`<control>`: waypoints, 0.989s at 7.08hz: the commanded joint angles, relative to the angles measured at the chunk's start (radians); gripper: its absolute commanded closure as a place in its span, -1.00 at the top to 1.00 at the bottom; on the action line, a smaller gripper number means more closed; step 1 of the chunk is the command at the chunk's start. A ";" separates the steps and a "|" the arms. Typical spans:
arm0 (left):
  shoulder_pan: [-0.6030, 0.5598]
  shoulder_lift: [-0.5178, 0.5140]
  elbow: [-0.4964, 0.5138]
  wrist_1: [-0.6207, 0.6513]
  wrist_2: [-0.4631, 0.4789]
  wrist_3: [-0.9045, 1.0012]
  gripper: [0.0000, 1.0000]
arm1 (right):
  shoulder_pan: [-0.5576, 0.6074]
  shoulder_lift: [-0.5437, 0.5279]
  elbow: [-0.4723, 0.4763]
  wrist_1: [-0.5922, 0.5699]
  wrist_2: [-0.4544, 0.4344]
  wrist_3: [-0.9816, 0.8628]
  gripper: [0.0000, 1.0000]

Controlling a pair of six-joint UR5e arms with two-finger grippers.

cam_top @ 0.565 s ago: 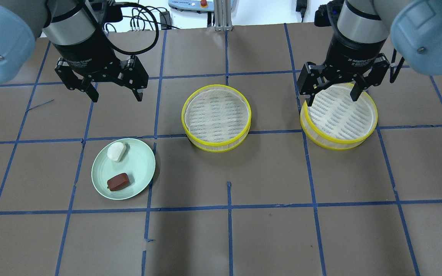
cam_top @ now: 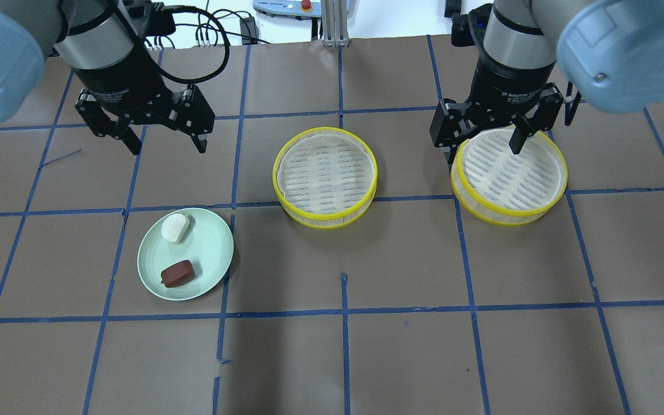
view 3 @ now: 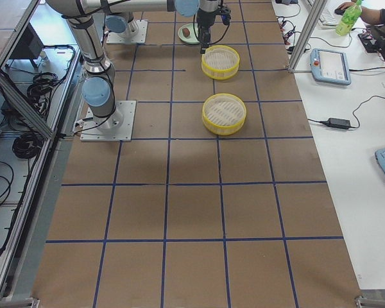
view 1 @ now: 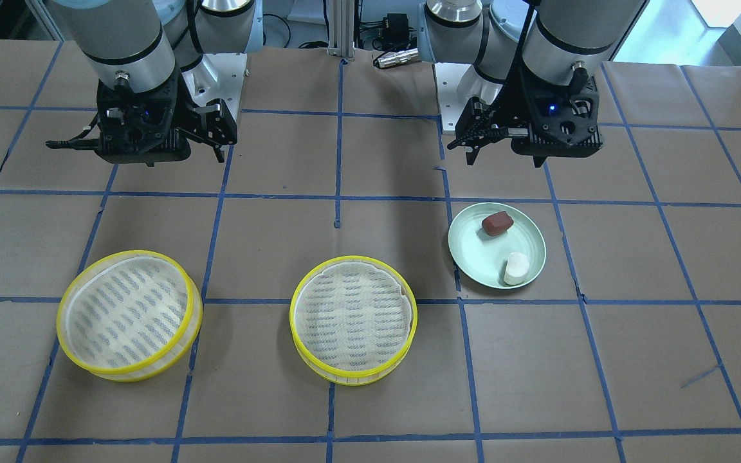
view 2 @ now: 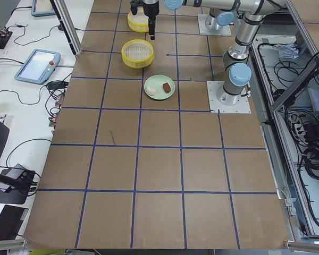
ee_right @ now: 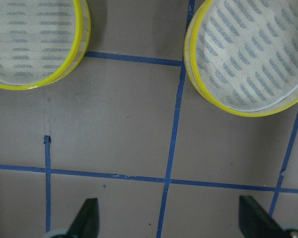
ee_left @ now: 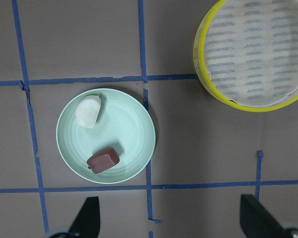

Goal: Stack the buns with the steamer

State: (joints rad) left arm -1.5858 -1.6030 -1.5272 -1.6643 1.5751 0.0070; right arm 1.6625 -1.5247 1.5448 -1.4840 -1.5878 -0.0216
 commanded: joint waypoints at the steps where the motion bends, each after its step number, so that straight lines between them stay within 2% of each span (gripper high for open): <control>1: 0.129 -0.032 -0.112 0.070 0.002 0.135 1.00 | -0.003 -0.002 -0.003 0.001 -0.001 -0.001 1.00; 2: 0.188 -0.072 -0.193 0.195 -0.004 0.180 1.00 | -0.001 0.000 -0.006 0.001 -0.001 0.000 1.00; 4: 0.202 -0.185 -0.345 0.425 0.005 0.203 0.97 | -0.003 0.032 -0.017 -0.004 0.003 0.002 1.00; 6: 0.204 -0.309 -0.369 0.576 0.011 0.203 0.87 | -0.010 0.054 -0.072 -0.001 -0.001 0.000 1.00; 7: 0.204 -0.339 -0.370 0.593 0.016 0.218 0.78 | -0.020 0.054 -0.066 0.004 -0.001 -0.001 1.00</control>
State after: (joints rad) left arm -1.3829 -1.8905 -1.8886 -1.1174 1.5864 0.2137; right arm 1.6520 -1.4752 1.4848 -1.4824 -1.5888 -0.0220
